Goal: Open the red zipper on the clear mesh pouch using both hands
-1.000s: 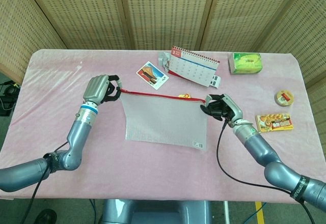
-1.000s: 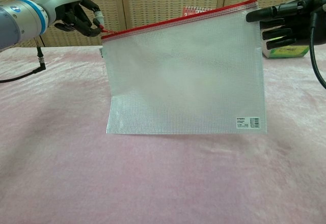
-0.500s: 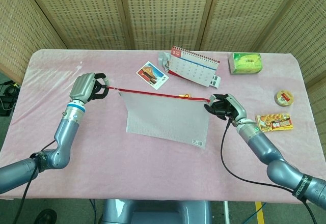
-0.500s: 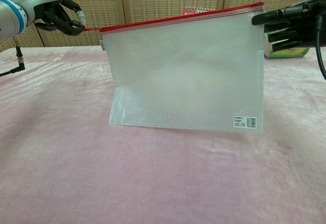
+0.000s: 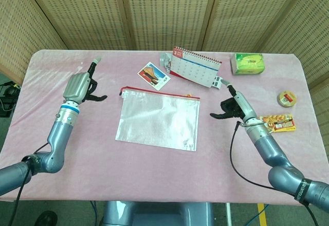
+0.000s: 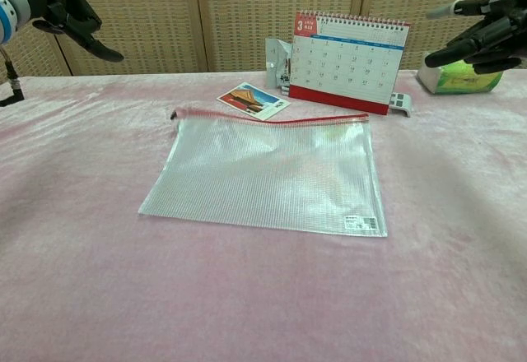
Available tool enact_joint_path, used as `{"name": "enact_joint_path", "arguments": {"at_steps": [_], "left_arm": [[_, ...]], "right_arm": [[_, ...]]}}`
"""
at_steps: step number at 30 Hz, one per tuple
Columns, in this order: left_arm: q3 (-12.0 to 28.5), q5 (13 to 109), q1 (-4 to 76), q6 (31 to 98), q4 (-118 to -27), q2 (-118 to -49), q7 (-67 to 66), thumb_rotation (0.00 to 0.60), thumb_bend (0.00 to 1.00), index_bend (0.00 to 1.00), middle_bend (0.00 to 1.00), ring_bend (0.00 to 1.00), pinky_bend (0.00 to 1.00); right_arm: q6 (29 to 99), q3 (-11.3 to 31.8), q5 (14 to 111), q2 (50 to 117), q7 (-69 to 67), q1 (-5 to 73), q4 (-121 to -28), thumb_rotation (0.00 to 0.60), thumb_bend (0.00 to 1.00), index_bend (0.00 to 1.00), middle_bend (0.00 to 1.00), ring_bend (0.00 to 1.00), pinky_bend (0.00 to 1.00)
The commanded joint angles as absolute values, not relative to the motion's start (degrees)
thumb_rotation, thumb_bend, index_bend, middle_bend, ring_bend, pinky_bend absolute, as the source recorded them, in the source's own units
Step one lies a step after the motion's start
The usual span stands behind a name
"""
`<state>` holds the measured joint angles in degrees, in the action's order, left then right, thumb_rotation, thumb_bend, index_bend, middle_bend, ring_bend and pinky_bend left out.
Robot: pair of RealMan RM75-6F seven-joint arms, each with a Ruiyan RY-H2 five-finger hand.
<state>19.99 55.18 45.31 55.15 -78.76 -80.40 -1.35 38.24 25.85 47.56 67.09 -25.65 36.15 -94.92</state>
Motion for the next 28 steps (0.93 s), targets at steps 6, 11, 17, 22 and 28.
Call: {"name": "enact_joint_path", "arguments": {"at_steps": [6, 11, 17, 22, 28], "left_arm": [[15.20, 65.20, 37.13, 68.05, -85.46, -74.62, -3.41, 0.600, 0.00, 0.00, 0.53, 0.58, 0.79], [10.61, 67.24, 30.85, 73.68, -91.96, -70.67, -7.51, 0.600, 0.00, 0.00, 0.00, 0.00, 0.02], [5.57, 71.11, 24.56, 78.76, -95.99, -67.61, -8.29, 0.600, 0.00, 0.00, 0.00, 0.00, 0.00], [-0.14, 77.53, 17.01, 86.56, -96.74, -66.48, -7.98, 0.600, 0.00, 0.00, 0.00, 0.00, 0.00], [-1.60, 81.02, 13.48, 89.47, -94.44, -67.42, -5.29, 0.600, 0.00, 0.00, 0.00, 0.00, 0.00]], "right_arm": [[61.55, 17.32, 68.56, 67.46, -10.91, 29.18, -90.66, 0.600, 0.00, 0.10, 0.81, 0.82, 0.96], [72.65, 11.88, 78.88, 67.53, -4.13, 24.27, -84.32, 0.600, 0.00, 0.09, 0.14, 0.12, 0.19], [81.00, 8.19, 83.92, 67.34, -2.64, 18.97, -80.92, 0.600, 0.00, 0.05, 0.00, 0.00, 0.00], [86.89, 4.55, 86.43, 67.48, -1.70, 13.39, -79.29, 0.600, 0.00, 0.05, 0.00, 0.00, 0.00], [89.17, 3.43, 87.39, 67.04, -3.30, 10.78, -79.79, 0.600, 0.00, 0.05, 0.00, 0.00, 0.00]]}}
